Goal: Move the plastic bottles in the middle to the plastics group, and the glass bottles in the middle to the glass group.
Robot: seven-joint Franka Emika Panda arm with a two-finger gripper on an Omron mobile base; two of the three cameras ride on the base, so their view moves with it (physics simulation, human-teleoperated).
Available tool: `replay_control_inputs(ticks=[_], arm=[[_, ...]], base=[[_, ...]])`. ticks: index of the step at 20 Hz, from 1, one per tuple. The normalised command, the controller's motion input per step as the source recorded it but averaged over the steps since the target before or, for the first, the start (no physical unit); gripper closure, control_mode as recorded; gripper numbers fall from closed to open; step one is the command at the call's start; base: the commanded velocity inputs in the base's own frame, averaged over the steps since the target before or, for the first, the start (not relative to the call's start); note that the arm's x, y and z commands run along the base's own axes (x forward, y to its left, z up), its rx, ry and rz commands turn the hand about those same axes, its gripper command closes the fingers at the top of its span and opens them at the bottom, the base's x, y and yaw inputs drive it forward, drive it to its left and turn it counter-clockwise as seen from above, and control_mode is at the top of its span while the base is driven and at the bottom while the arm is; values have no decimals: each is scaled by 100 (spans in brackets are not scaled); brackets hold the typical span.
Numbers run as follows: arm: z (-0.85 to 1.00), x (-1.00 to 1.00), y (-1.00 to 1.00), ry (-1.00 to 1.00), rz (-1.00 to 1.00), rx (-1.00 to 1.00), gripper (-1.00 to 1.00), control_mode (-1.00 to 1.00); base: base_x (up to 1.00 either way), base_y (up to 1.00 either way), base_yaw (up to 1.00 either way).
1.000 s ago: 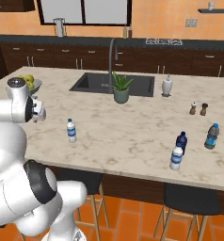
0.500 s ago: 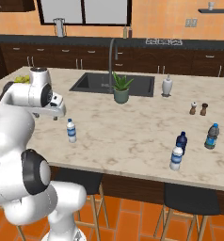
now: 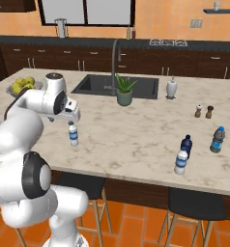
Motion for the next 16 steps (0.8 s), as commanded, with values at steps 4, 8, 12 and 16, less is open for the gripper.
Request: replay_control_inputs(ticks=[4, 8, 12, 16], arm=[[0, 16, -15, -29, -5, -2, -100, -100], [4, 9, -8, -23, -5, 0, -100, -100], [21, 12, 1, 7, -5, 0, -100, -100], [-1, 50, 0, 12, 0, 0, -100, -100]], base=[[0, 0, 0], [0, 0, 0], [0, 0, 0], [0, 0, 0]])
